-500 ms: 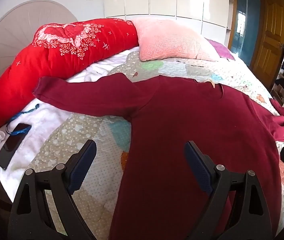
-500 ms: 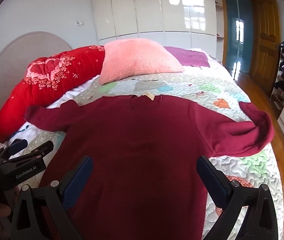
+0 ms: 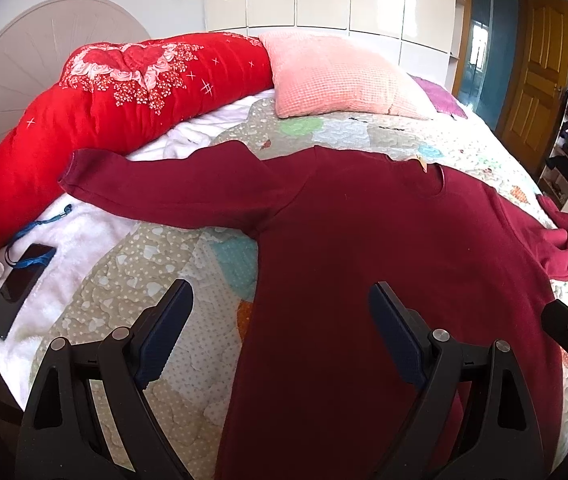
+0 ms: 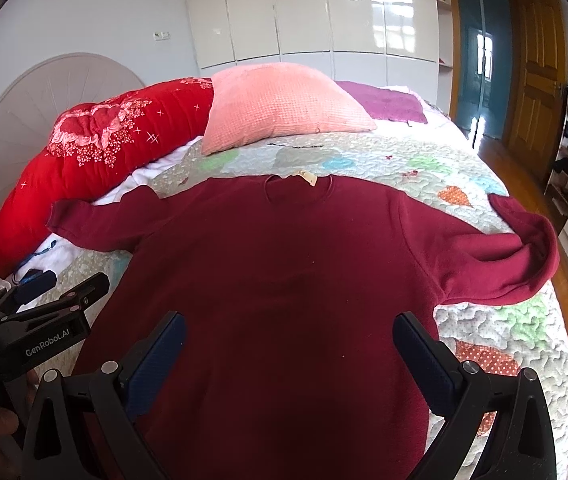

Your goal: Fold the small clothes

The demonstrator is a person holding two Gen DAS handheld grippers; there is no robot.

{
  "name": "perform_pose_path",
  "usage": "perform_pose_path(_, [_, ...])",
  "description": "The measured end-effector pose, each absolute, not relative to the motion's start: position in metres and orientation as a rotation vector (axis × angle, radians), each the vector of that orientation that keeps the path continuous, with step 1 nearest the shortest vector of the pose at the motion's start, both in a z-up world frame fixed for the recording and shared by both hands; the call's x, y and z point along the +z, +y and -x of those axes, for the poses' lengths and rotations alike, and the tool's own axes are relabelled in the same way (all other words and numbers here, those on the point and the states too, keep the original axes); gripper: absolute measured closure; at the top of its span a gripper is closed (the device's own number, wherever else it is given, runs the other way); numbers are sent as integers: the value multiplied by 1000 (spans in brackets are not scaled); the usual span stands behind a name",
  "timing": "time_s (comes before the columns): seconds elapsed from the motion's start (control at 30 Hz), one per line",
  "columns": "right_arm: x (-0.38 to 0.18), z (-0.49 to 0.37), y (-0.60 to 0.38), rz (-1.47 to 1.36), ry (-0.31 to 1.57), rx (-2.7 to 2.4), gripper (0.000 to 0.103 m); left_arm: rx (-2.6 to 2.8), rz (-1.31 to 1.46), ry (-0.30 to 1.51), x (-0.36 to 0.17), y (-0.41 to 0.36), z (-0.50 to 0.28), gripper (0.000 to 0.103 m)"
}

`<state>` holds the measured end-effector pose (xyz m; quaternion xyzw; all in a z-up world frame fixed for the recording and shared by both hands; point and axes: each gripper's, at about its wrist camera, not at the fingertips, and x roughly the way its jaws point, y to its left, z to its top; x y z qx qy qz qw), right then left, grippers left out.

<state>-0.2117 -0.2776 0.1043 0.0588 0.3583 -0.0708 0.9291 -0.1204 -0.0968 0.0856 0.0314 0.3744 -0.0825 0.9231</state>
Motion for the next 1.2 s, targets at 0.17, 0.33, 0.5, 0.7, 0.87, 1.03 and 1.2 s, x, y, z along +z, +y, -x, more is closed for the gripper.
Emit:
perform_pose_path(0.17, [102,208,-275,-104,749,-152,1,-170,-63,773,83,-97,120,13])
perform_pose_path(0.33, [96,204,-274,-90,794,-166,1,-171,-64,780,79,-97,118,13])
perform_pose_path(0.5, [93,200,-278,-137,786,-176,1,-172,-66,784,77,-99,116,13])
perform_pose_path(0.7, [92,195,-284,-175,800,-195,1,-176,-68,796,72,-102,112,13])
perform_pose_path(0.87, [89,190,-281,-156,803,-203,1,-179,-64,799,70,-101,109,13])
perform_pose_path(1.03, [87,178,-277,-169,801,-186,1,-174,-64,805,67,-100,102,13])
perform_pose_path(1.2, [85,164,-271,-165,817,-181,1,-170,-63,820,61,-99,93,13])
